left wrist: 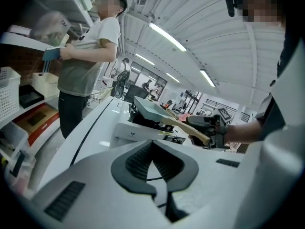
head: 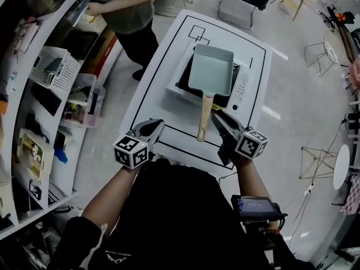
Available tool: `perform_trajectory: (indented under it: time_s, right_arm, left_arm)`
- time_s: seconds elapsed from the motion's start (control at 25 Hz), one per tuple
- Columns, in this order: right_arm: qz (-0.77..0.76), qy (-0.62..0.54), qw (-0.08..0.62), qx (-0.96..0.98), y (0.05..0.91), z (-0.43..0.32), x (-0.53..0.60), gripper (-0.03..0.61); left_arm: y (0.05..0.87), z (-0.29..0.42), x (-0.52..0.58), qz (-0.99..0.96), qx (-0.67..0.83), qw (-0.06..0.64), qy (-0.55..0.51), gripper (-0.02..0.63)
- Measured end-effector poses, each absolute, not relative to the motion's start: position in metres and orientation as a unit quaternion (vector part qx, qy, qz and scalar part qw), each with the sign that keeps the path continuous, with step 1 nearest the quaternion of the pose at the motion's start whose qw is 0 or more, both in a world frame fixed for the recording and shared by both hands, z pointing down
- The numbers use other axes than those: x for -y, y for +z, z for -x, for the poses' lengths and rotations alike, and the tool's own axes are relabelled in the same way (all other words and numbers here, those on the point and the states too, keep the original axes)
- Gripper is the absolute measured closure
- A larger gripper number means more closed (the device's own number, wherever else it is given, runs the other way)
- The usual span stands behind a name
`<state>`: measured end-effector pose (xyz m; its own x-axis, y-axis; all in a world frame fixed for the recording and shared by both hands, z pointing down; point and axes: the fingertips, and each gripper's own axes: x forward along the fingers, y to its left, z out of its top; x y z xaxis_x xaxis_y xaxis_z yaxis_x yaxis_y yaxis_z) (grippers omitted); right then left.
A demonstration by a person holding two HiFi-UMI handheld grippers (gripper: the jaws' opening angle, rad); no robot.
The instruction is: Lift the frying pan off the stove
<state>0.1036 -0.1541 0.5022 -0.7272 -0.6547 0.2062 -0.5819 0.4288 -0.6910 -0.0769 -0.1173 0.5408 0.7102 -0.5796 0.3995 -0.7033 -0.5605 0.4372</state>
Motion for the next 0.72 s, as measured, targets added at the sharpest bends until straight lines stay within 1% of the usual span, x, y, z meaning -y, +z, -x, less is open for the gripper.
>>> perform_trajectory:
  time_s: [0.08, 0.24, 0.44, 0.56, 0.72]
  right_arm:
    - [0.352, -0.415, 0.055, -0.837, 0.506, -0.097, 0.154, 0.381]
    - [0.334, -0.458, 0.069, -0.821, 0.513, -0.087, 0.156, 0.342]
    - [0.316, -0.497, 0.075, -0.805, 0.518, -0.078, 0.162, 0.324]
    - [0.301, -0.510, 0.069, -0.803, 0.522, -0.071, 0.165, 0.320]
    - [0.286, -0.528, 0.078, -0.796, 0.531, -0.060, 0.173, 0.318]
  left_arm:
    - [0.542, 0.077, 0.118, -0.877, 0.364, 0.296, 0.105, 0.604]
    - [0.545, 0.076, 0.117, -0.876, 0.362, 0.300, 0.110, 0.604]
    - [0.549, 0.076, 0.116, -0.874, 0.361, 0.304, 0.116, 0.604]
    - [0.551, 0.078, 0.116, -0.872, 0.362, 0.306, 0.118, 0.604]
    - [0.559, 0.084, 0.119, -0.869, 0.366, 0.309, 0.122, 0.604]
